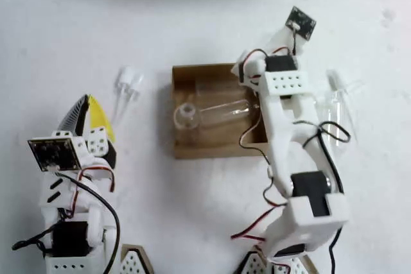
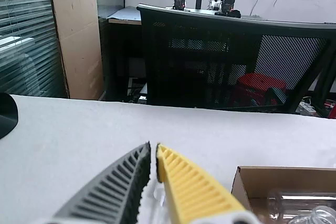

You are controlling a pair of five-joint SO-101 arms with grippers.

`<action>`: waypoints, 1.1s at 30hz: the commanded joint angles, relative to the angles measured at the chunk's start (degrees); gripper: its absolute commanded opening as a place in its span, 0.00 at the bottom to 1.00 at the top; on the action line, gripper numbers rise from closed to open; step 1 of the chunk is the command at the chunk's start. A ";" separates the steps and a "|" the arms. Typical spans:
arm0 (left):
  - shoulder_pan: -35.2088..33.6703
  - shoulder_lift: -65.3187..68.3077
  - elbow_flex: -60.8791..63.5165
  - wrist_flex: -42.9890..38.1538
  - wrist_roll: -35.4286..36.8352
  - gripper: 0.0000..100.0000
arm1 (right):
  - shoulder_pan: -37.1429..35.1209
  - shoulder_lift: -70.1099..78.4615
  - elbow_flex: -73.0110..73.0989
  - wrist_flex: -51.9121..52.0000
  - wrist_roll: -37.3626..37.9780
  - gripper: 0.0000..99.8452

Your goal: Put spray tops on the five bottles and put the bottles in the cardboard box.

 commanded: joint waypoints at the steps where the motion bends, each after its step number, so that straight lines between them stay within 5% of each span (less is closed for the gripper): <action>1: -0.40 -0.40 0.00 -1.93 0.97 0.02 | -2.07 1.98 -2.55 -1.27 -8.97 0.14; 7: -0.40 -0.40 0.09 -1.93 0.97 0.02 | 0.13 4.97 -1.67 -5.14 -18.02 0.14; 33: -0.31 -0.40 0.00 -1.93 0.97 0.02 | 2.86 11.82 0.53 -9.54 -18.29 0.14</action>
